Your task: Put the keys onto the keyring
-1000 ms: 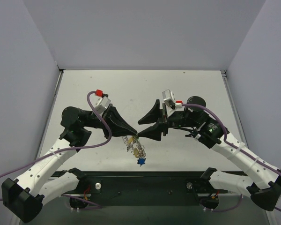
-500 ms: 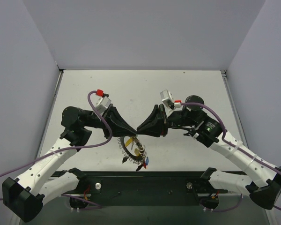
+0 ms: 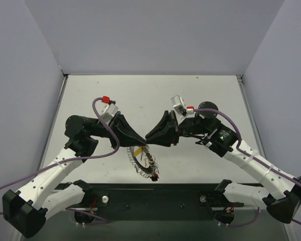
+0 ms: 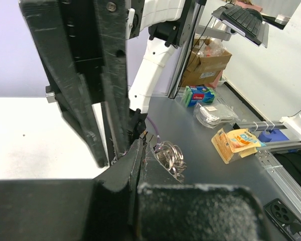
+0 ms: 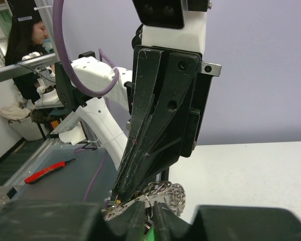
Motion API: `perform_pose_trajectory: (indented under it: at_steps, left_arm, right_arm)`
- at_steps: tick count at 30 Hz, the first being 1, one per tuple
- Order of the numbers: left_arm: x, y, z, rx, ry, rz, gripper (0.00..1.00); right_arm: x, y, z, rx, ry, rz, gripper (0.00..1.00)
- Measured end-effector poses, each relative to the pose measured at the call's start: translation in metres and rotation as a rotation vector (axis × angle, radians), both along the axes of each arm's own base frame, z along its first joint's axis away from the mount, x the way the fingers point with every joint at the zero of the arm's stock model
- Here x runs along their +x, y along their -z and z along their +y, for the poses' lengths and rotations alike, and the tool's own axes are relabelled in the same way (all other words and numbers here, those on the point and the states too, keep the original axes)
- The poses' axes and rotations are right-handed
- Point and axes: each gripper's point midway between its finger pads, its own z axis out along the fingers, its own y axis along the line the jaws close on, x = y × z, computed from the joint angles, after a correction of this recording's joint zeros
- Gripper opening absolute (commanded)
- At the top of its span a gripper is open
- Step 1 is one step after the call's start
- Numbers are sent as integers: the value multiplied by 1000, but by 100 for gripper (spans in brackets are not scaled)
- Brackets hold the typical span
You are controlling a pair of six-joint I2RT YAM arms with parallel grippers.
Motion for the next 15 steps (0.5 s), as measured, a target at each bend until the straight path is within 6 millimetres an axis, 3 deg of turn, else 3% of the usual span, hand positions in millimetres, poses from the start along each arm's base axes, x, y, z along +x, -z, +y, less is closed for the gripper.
perform_pose_trajectory:
  at_steps: [1,4,8,15]
  left_arm:
    - [0,-1,0,-2,-1,-1,0]
    - [0,-4,0,-14,-8,-8,0]
    - [0,-6,1,-22,-15,-11,0]
    - [-1,-10,1,-35,-16,-16,0]
  right_arm:
    - [0,0,0,0,-2,1,33]
    - [-1,0,0,-1,-8,1,39]
    - [-1,0,0,-1,-9,3,39]
    - [-3,0,0,-2,-16,11,15]
